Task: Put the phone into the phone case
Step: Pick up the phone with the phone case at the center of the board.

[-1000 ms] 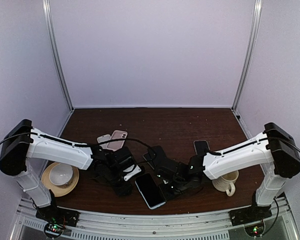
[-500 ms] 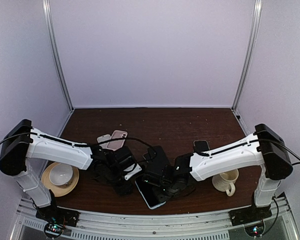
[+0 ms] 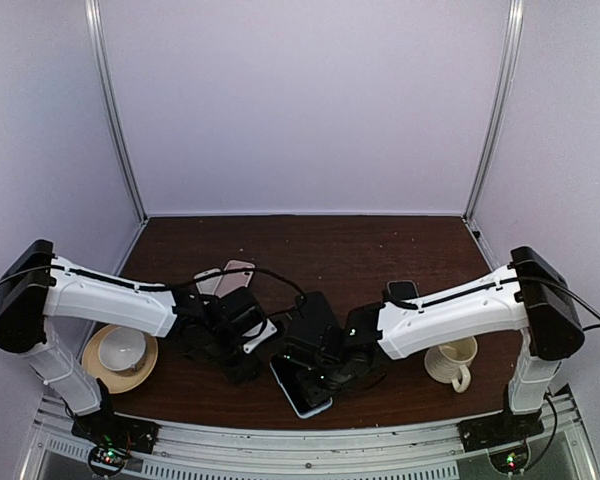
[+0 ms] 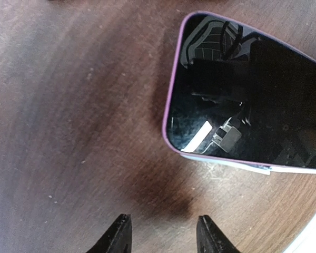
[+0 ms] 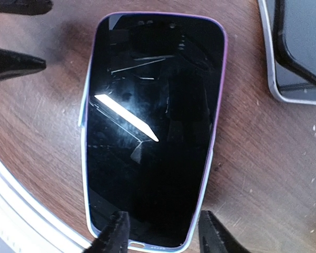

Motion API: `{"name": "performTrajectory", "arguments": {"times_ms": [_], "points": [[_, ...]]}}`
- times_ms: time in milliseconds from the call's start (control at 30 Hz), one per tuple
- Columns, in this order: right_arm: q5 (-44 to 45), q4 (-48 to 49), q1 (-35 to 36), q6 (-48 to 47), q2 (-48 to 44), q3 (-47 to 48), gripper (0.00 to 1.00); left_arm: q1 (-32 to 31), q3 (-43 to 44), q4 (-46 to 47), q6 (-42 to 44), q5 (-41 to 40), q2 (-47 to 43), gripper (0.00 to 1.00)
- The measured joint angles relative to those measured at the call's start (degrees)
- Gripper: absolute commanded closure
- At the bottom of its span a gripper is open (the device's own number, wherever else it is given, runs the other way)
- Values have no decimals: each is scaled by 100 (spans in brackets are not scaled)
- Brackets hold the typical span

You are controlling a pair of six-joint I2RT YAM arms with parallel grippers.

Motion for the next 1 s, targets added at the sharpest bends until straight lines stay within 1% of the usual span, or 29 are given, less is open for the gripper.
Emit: {"name": "performTrajectory", "arguments": {"times_ms": [33,67,100,333,467,700,800,1000], "points": [[0,0,0,-17,0,0,4,0,-4,0,0,-26,-37,54],[-11,9,0,-2,0,0,1,0,-9,0,0,-48,-68,54],[-15,26,0,-4,0,0,1,0,-11,-2,0,-74,-94,54],[-46,232,0,15,35,24,0,4,-11,-13,-2,-251,-138,51],[-90,417,0,68,258,149,1,52,-11,-20,-4,-295,-138,50],[118,275,74,177,654,437,1,155,-31,-20,-48,-321,-168,49],[339,72,155,221,800,621,5,238,-42,-22,-81,-321,-190,48],[651,-175,313,350,968,848,16,262,-42,-24,-96,-321,-210,48]]}}
